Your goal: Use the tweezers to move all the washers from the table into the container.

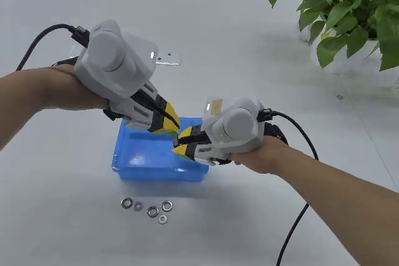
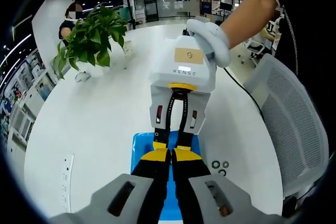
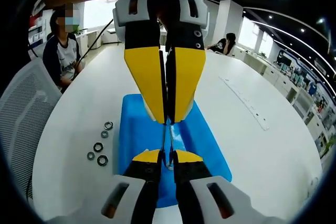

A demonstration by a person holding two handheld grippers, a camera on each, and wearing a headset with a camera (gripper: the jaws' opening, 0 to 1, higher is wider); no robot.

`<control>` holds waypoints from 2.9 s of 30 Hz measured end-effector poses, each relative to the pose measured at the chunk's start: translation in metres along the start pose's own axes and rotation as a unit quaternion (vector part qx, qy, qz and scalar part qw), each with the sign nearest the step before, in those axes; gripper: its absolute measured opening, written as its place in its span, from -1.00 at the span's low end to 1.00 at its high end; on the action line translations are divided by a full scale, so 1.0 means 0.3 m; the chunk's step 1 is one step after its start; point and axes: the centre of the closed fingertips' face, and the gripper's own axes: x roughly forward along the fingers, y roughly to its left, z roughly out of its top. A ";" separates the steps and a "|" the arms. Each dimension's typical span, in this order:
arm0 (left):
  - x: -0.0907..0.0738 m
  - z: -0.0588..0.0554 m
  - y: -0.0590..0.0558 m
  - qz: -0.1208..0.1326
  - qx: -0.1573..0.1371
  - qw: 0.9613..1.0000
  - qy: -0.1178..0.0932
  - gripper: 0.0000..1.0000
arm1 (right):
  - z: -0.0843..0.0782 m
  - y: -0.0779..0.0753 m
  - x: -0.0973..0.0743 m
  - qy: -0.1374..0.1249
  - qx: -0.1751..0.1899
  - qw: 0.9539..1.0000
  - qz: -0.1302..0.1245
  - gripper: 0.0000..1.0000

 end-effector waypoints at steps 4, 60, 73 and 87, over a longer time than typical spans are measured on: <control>0.004 -0.005 -0.002 -0.002 -0.001 1.000 0.001 -0.89 | -0.005 0.003 0.004 0.002 -0.001 1.000 0.001 -0.79; -0.149 0.105 -0.124 0.015 0.013 1.000 0.014 -0.90 | 0.159 0.107 -0.105 -0.029 -0.036 0.999 -0.018 -0.77; -0.148 0.092 -0.208 0.007 0.009 1.000 0.021 -0.90 | 0.154 0.194 -0.109 -0.030 -0.037 0.999 -0.013 -0.76; -0.124 0.058 -0.277 -0.002 -0.001 1.000 0.026 -0.90 | 0.129 0.277 -0.084 -0.029 -0.027 0.999 -0.002 -0.76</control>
